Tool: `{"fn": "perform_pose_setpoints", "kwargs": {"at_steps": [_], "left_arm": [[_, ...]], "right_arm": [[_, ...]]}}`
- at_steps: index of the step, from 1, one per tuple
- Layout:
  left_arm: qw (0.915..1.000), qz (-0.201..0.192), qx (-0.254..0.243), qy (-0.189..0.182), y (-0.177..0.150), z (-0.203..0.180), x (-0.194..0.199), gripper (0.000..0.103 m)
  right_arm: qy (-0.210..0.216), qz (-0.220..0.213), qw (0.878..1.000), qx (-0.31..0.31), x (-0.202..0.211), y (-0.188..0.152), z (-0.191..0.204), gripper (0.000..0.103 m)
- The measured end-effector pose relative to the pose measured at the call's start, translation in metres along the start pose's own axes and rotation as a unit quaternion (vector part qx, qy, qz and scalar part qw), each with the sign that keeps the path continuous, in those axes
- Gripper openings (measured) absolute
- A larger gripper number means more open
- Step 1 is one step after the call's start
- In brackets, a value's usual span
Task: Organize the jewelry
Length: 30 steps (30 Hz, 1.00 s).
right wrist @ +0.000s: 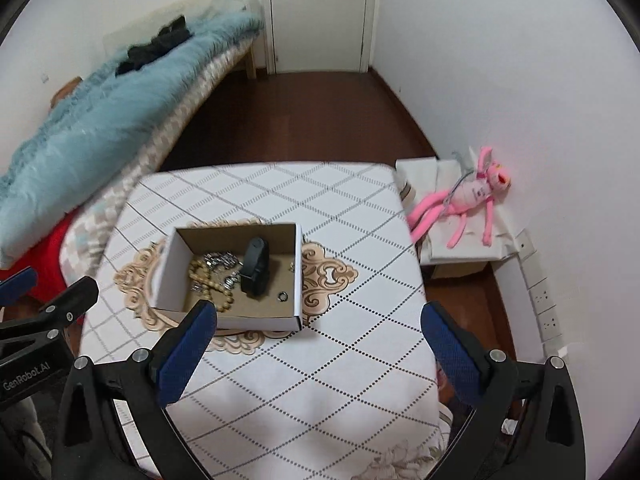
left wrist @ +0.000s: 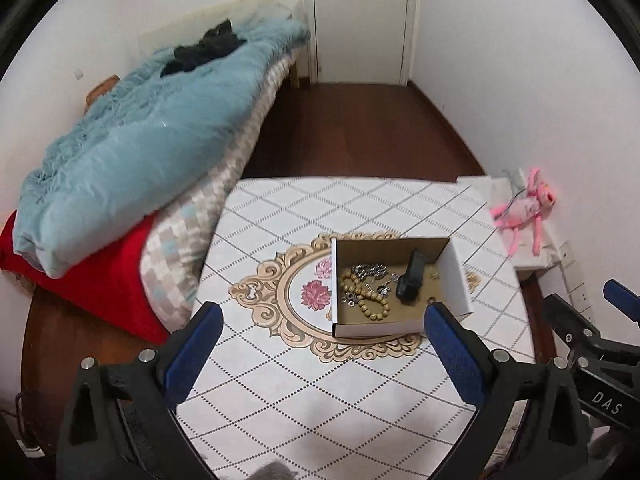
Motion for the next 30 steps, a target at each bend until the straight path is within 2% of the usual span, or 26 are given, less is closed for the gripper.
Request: {"fn": "perform_pose_setpoints", "kwargs": {"at_steps": [7, 17, 23, 30], "left_arm": [[0.9990, -0.044, -0.006, -0.003, -0.018, -0.001, 0.061, 0.103], [0.9977, -0.066, -0.003, -0.014, -0.041, -0.001, 0.100, 0.103], [0.9977, -0.065, -0.002, -0.021, -0.049, 0.000, 0.108, 0.103], [0.9982, -0.056, -0.003, -0.023, -0.053, -0.003, 0.107, 0.103]], "right_arm": [[-0.006, -0.056, 0.998, -0.004, 0.073, -0.020, 0.000, 0.103], [-0.010, -0.093, 0.996, -0.004, 0.136, -0.048, -0.002, 0.103], [-0.010, -0.099, 0.995, 0.000, 0.155, -0.064, -0.006, 0.103], [-0.011, -0.093, 0.996, 0.000, 0.156, -0.068, -0.009, 0.103]]}}
Point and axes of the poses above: each gripper's, at about its wrist camera, not at the fingertips, and x roughly against the way its jaws point, z to its left, y to its top, the point moved 3 cm from there along -x, roughly the way its jaws point, and after that the axes turned 14 degrees about z, right-handed, at the moved point
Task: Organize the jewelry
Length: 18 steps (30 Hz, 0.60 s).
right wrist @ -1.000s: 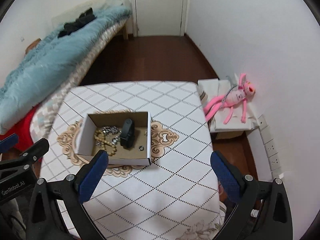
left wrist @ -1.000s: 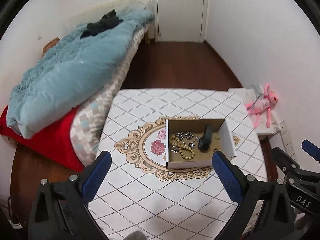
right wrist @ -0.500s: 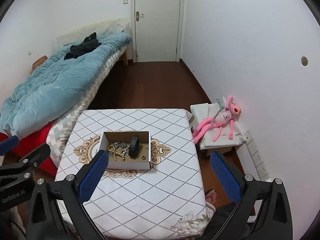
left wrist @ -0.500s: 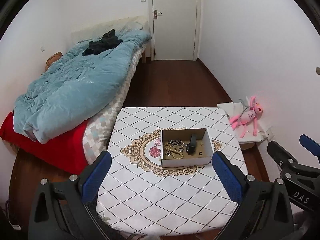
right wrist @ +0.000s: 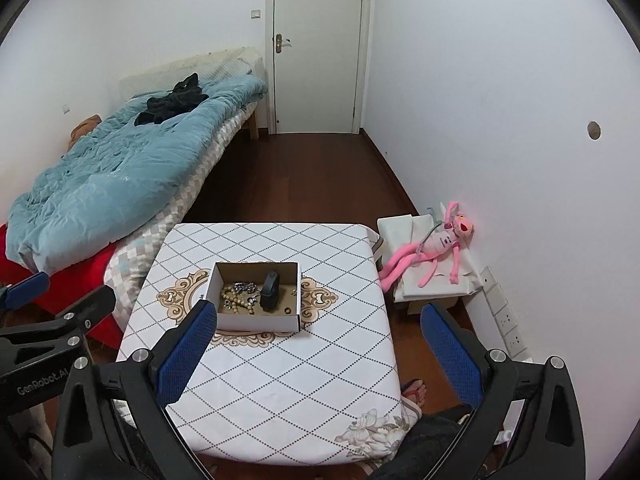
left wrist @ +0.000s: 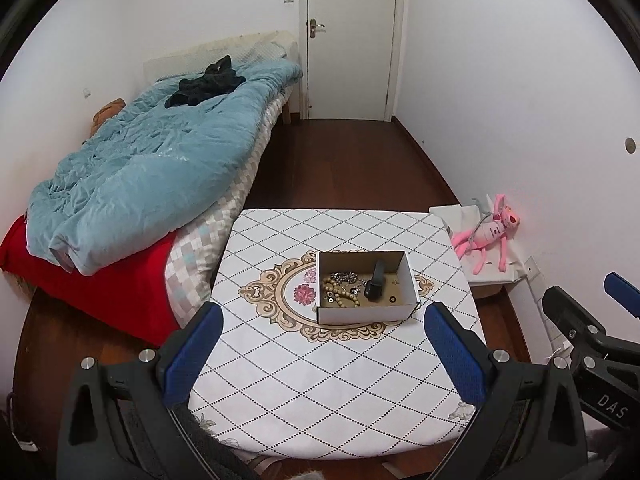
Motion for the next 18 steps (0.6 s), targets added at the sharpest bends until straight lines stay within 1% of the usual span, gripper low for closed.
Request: {"fn": "perform_pose_setpoints", "kwargs": {"at_steps": [8, 18], "left_arm": [[0.9997, 0.019, 0.012, 0.011, 0.017, 0.001, -0.020, 0.103], [0.9981, 0.053, 0.017, 0.024, 0.037, 0.006, -0.058, 0.103]], "right_arm": [[-0.011, 0.014, 1.000, -0.004, -0.021, 0.016, -0.002, 0.103], [-0.022, 0.054, 0.998, 0.000, -0.073, 0.041, 0.004, 0.103]]}}
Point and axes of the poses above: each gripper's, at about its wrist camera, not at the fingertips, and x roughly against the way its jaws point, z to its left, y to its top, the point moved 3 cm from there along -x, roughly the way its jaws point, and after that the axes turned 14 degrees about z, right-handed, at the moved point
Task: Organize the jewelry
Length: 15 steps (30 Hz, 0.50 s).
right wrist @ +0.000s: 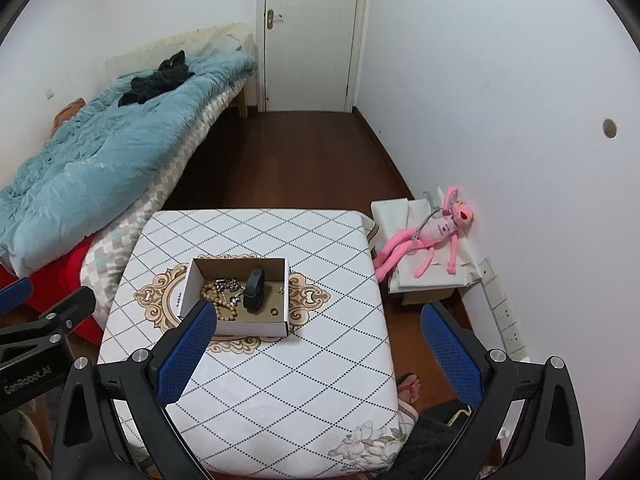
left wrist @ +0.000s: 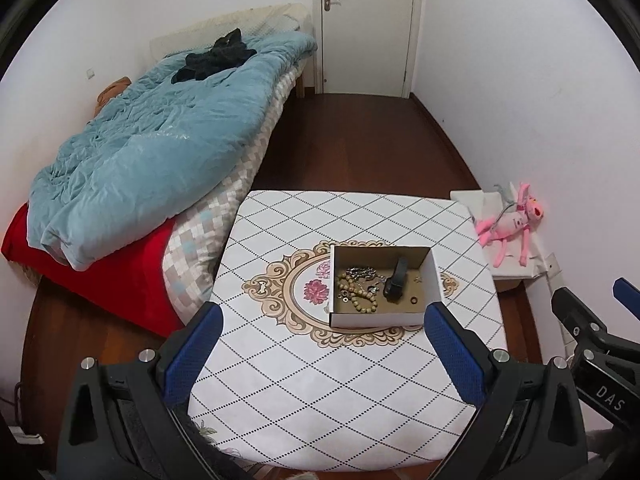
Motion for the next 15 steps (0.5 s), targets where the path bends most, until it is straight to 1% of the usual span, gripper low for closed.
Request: {"fn": "perform_pose_setpoints", "kwargs": {"at_steps": [7, 15], "left_arm": [[0.9995, 0.030, -0.005, 0.003, 0.006, -0.003, -0.025, 0.103], [0.9991, 0.041, -0.004, 0.004, 0.011, -0.004, -0.034, 0.103]], "right_arm": [[-0.002, 0.032, 0.999, 0.002, -0.035, 0.010, 0.003, 0.103], [-0.002, 0.051, 0.999, 0.005, -0.053, 0.012, 0.006, 0.103]]}}
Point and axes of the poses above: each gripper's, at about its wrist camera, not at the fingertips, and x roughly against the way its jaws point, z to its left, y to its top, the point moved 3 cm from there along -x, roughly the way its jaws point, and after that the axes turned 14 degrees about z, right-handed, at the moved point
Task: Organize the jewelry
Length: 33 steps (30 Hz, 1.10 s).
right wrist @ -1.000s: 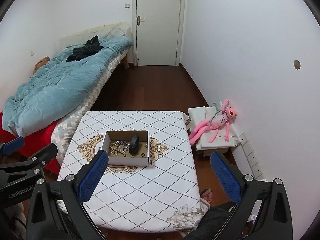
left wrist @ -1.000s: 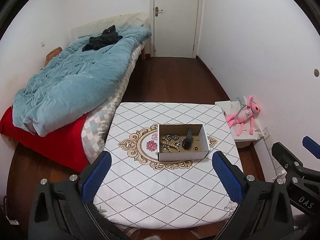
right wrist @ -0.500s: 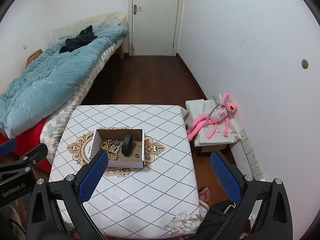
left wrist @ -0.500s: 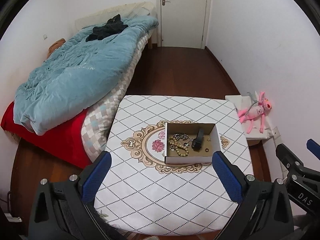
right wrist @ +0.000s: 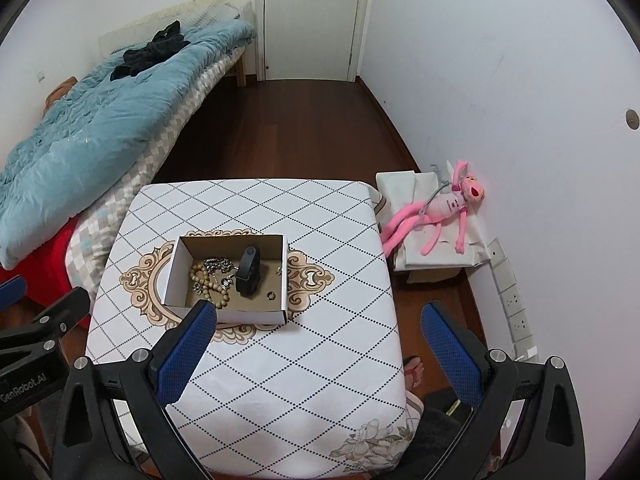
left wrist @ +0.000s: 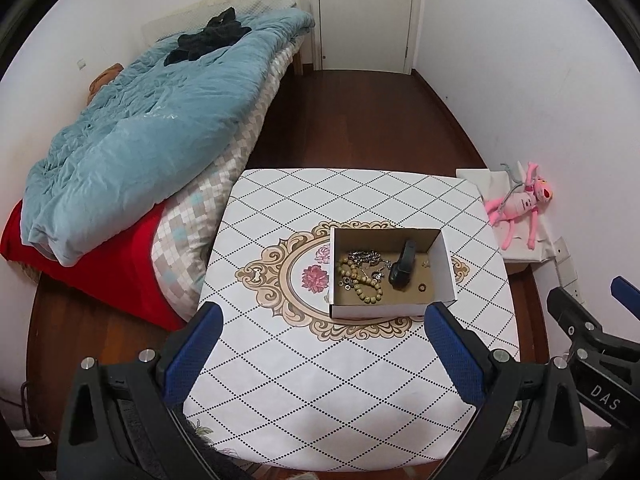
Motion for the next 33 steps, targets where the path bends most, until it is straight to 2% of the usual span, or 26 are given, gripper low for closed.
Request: {"fn": "perform_pose_setpoints", "kwargs": {"at_steps": [10, 33], "left_arm": [[1.0000, -0.007, 0.004, -0.004, 0.0016, 0.0041, 0.0007, 0.103], [1.0000, 0.002, 0.001, -0.006, -0.0039, 0.0044, -0.0062, 0.103]], "right_arm": [[0.001, 0.006, 1.000, 0.004, -0.0029, -0.0003, 0.0019, 0.103], [0.007, 0.009, 1.000, 0.008, -0.0037, -0.0022, 0.0059, 0.103]]}}
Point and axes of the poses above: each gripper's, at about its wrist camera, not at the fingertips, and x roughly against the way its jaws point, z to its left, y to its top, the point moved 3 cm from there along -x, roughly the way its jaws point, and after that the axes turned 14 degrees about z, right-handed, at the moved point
